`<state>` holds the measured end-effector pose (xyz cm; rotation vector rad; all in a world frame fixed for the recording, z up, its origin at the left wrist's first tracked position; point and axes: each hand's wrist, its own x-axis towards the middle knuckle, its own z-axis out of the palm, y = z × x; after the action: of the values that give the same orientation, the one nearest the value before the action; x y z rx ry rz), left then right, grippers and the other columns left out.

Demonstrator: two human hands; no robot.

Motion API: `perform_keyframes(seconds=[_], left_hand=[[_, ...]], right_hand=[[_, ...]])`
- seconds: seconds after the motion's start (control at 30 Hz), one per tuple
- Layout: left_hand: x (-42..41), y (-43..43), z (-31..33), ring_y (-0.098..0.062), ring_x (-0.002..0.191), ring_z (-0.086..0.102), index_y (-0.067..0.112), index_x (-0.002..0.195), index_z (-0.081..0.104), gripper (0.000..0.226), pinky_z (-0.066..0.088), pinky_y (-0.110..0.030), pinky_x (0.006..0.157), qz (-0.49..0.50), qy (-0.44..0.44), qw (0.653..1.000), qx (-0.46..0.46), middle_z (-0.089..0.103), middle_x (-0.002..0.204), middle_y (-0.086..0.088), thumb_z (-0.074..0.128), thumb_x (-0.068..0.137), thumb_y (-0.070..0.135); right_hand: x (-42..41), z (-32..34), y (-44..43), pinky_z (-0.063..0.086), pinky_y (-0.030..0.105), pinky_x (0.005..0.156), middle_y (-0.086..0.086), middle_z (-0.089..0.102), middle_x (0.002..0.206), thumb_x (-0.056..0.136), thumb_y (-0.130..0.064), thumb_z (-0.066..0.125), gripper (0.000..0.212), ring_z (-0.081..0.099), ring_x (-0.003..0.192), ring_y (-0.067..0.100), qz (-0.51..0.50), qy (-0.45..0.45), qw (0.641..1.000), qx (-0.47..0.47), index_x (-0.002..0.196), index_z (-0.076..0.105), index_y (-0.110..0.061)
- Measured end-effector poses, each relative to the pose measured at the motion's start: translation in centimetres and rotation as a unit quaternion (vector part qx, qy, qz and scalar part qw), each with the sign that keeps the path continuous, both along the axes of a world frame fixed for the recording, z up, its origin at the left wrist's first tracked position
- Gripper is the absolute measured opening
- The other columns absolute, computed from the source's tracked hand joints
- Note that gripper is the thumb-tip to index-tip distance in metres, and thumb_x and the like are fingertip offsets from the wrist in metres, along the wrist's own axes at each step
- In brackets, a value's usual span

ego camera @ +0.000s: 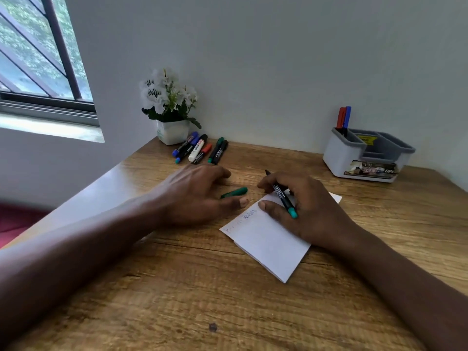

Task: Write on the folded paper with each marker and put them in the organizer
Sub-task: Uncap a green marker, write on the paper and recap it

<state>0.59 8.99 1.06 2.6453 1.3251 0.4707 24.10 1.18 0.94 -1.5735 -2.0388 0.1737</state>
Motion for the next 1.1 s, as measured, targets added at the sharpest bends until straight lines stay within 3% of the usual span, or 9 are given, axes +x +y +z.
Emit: perform_keyframes(seconds=[0.13,0.33,0.47,0.53,0.6,0.7,0.83,1.0,1.1], left_hand=[[0.2,0.1,-0.1,-0.010,0.133,0.046,0.031,0.149,0.042,0.097,0.038,-0.028,0.100,-0.004,0.020,1.000,-0.019,0.046,0.153,0.008,0.043,0.073,0.091],[0.6,-0.3,-0.1,-0.011,0.143,0.034,0.028,0.155,0.035,0.107,0.029,-0.028,0.107,-0.003,0.031,0.998,-0.047,0.032,0.162,0.008,0.040,0.070,0.092],[0.7,-0.3,0.1,-0.011,0.145,0.031,0.028,0.156,0.033,0.109,0.028,-0.031,0.111,0.001,0.030,0.998,-0.061,0.029,0.163,0.010,0.043,0.069,0.093],[0.7,-0.3,0.1,-0.011,0.145,0.031,0.028,0.156,0.033,0.105,0.028,-0.032,0.112,0.000,0.032,0.997,-0.063,0.029,0.163,0.010,0.046,0.073,0.091],[0.7,-0.3,0.2,-0.011,0.145,0.031,0.029,0.155,0.033,0.102,0.029,-0.034,0.113,0.002,0.032,0.997,-0.066,0.028,0.163,0.010,0.049,0.075,0.089],[0.8,-0.2,0.2,-0.012,0.146,0.031,0.029,0.156,0.032,0.101,0.030,-0.035,0.113,0.002,0.034,0.997,-0.071,0.027,0.164,0.010,0.050,0.075,0.088],[0.8,0.0,0.2,-0.012,0.145,0.031,0.031,0.155,0.031,0.101,0.031,-0.034,0.112,0.000,0.036,0.996,-0.079,0.027,0.164,0.011,0.049,0.074,0.088],[0.8,0.0,0.2,-0.012,0.145,0.031,0.031,0.155,0.032,0.101,0.031,-0.033,0.112,-0.004,0.034,0.996,-0.083,0.027,0.163,0.011,0.050,0.074,0.088],[0.8,-0.1,0.3,-0.012,0.145,0.031,0.030,0.156,0.031,0.102,0.031,-0.033,0.112,-0.003,0.030,0.996,-0.087,0.026,0.163,0.010,0.050,0.073,0.088]], right_hand=[[-0.2,0.0,-0.1,0.050,0.039,0.099,-0.013,0.066,0.123,0.088,-0.039,0.076,0.040,0.056,0.117,0.009,-0.006,0.010,1.000,0.004,0.125,0.063,-0.036],[-0.4,0.0,-0.1,0.048,0.029,0.096,-0.022,0.061,0.118,0.081,-0.036,0.083,0.044,0.053,0.113,0.001,-0.031,0.070,0.997,0.009,0.121,0.065,-0.037],[-0.2,0.3,-0.1,0.056,0.026,0.086,-0.021,0.069,0.112,0.092,-0.050,0.061,0.034,0.065,0.103,0.000,0.003,0.079,0.996,0.051,0.121,0.070,-0.034],[-0.1,0.5,0.0,0.059,0.023,0.079,-0.016,0.075,0.108,0.104,-0.037,0.049,0.027,0.070,0.098,0.003,0.028,0.176,0.984,0.017,0.126,0.066,-0.037],[-0.1,0.8,0.1,0.060,0.026,0.070,-0.004,0.079,0.101,0.106,-0.028,0.048,0.026,0.074,0.096,0.012,0.050,0.297,0.953,-0.048,0.118,0.071,-0.034],[-0.2,1.0,-0.1,0.058,0.025,0.063,0.010,0.079,0.086,0.097,-0.038,0.062,0.026,0.075,0.082,0.021,0.049,0.373,0.921,-0.099,0.097,0.080,-0.019],[-0.1,0.9,0.0,0.060,0.024,0.063,0.008,0.079,0.080,0.094,-0.018,0.070,0.007,0.077,0.073,0.020,0.021,0.337,0.931,-0.142,0.097,0.075,-0.014],[-0.2,1.4,-0.1,0.062,0.026,0.066,0.007,0.080,0.082,0.082,-0.013,0.080,0.009,0.078,0.077,0.021,0.018,0.298,0.943,-0.149,0.088,0.075,-0.013],[-0.5,1.2,-0.1,0.059,0.024,0.057,0.010,0.077,0.073,0.085,-0.009,0.077,0.006,0.072,0.062,0.018,0.030,0.296,0.947,-0.122,0.081,0.072,-0.010]])
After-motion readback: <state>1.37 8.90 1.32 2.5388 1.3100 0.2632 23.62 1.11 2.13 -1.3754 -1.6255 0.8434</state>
